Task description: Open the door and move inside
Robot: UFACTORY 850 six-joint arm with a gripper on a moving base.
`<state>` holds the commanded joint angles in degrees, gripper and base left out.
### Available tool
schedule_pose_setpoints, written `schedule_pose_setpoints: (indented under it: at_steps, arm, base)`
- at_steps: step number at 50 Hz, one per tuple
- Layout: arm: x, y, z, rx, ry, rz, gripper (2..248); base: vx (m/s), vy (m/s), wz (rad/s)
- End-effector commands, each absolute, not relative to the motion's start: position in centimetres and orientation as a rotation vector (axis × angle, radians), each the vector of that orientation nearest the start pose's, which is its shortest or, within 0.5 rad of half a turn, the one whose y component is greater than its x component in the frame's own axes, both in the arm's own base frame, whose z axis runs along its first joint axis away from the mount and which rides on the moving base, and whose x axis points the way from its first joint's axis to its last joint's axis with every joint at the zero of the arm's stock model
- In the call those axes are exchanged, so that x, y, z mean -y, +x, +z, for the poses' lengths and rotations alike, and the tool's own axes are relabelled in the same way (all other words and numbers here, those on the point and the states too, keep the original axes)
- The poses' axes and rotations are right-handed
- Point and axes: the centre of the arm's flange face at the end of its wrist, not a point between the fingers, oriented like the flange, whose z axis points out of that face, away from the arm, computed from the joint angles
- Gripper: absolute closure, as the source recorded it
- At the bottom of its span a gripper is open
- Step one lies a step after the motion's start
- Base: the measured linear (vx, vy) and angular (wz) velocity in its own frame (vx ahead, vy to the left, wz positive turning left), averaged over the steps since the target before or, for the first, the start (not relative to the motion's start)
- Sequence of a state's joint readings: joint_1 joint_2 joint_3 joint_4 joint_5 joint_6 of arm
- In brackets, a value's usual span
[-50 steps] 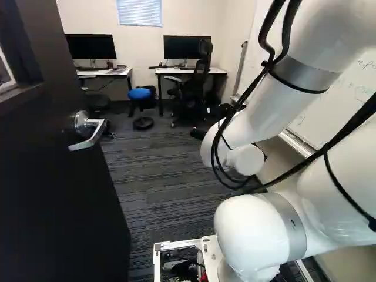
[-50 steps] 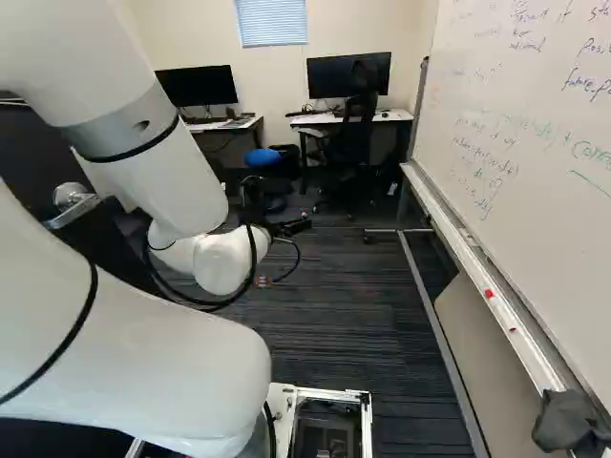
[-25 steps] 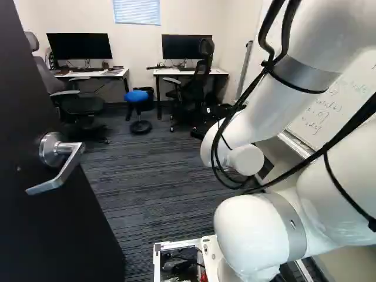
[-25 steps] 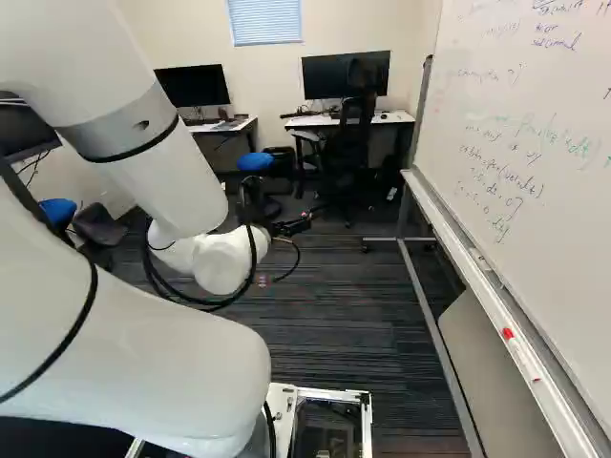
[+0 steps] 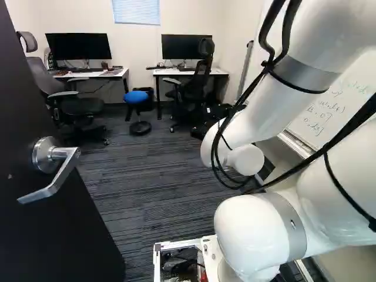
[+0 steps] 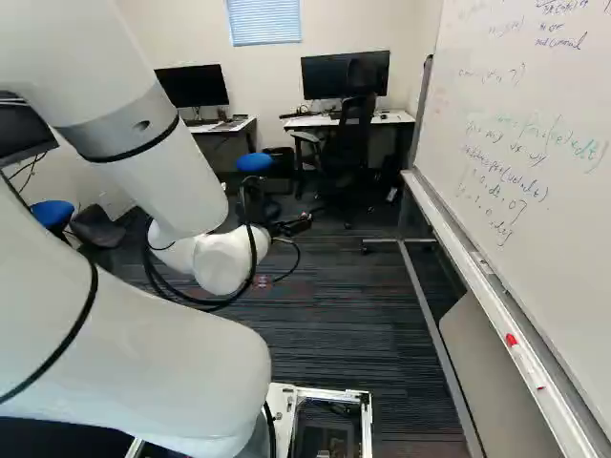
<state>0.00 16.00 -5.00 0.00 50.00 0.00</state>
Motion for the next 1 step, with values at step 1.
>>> schedule_pose_setpoints:
  at_steps: [1]
  arm:
    - [0.0,27.03,36.56,0.0,-2.558,-1.824,3]
  base:
    - [0.0,0.0,0.0]
